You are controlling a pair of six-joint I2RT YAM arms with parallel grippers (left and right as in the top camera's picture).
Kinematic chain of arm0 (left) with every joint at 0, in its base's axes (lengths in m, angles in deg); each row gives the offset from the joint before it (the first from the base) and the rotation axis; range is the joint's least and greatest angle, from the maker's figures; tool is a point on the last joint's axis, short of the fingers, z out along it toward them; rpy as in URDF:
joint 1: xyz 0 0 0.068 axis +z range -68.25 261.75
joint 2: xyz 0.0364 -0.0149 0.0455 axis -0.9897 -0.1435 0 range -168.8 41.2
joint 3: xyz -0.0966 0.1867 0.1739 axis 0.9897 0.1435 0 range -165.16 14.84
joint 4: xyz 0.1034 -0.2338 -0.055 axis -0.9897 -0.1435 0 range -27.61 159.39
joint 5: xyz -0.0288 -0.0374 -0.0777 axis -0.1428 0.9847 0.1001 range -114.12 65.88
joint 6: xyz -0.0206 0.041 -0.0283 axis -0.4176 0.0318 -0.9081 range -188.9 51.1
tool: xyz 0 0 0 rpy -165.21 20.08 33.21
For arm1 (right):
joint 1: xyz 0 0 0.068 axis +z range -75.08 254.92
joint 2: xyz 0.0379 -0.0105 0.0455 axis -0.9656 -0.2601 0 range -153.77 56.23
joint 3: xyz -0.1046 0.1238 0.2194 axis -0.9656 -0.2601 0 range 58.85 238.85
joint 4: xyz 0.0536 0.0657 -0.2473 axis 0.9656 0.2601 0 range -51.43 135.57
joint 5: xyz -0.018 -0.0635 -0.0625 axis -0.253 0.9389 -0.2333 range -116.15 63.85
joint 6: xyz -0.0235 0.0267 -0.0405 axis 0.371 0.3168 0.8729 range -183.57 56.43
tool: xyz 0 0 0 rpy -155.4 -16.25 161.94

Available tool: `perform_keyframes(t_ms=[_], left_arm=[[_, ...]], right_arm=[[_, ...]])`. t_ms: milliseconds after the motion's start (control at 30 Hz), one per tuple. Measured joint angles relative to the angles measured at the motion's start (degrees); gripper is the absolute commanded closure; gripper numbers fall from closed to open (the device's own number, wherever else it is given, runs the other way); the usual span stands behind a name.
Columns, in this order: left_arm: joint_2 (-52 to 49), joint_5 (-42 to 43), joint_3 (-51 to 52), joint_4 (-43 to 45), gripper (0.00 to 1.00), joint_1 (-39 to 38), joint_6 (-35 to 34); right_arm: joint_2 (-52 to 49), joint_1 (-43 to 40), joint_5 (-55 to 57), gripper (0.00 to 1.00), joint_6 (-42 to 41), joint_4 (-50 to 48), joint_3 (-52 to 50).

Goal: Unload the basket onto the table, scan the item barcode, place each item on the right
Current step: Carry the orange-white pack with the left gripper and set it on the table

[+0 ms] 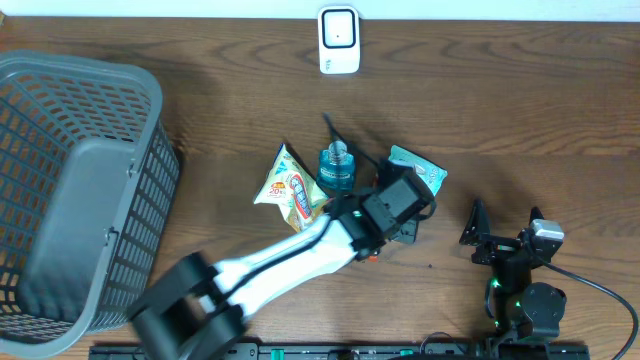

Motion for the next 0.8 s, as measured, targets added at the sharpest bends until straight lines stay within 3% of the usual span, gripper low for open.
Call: perform_keyframes(t_ms=[33,200,233,267,300,333,400,467,800], left_arm=[[-1.9,0.1,0.0,0.8,0.03,-0.2,0.2],[-4.8,1.0,0.2,1.7,0.02,-0.3,0.0],[-4.7,1.0,0.2,2.1,0.12,-0.3,0.0],[-4.7,1.0,0.2,2.3,0.29,-0.3,0.0],[-4.7,1.1,0.2,2.4,0.53,-0.3,0.2],[-4.7,1.1,0.2,2.4,0.68,-0.3,0.2],[-4.7,1.1,0.2,2.4,0.87,-0.3,0.0],[-4.7,1.1,0.2,2.5,0.92,-0.3,0.0],[-4.7,1.1,0.2,5.6,0.92,-0.3,0.1]], right_arm=[[0.0,0.0,0.0,0.01,0.0,0.0,0.0],[0.0,0.0,0.0,0.01,0.0,0.0,0.0],[0.0,0.0,0.0,0.01,0.0,0.0,0.0],[0.0,0.0,0.0,0.01,0.0,0.0,0.0],[0.0,0.0,0.0,0.01,0.0,0.0,0.0],[0.0,0.0,0.0,0.01,0.0,0.0,0.0],[0.0,0.0,0.0,0.01,0.0,0.0,0.0],[0.0,0.0,0.0,0.01,0.0,0.0,0.0],[0.0,0.0,0.0,0.01,0.0,0.0,0.0]])
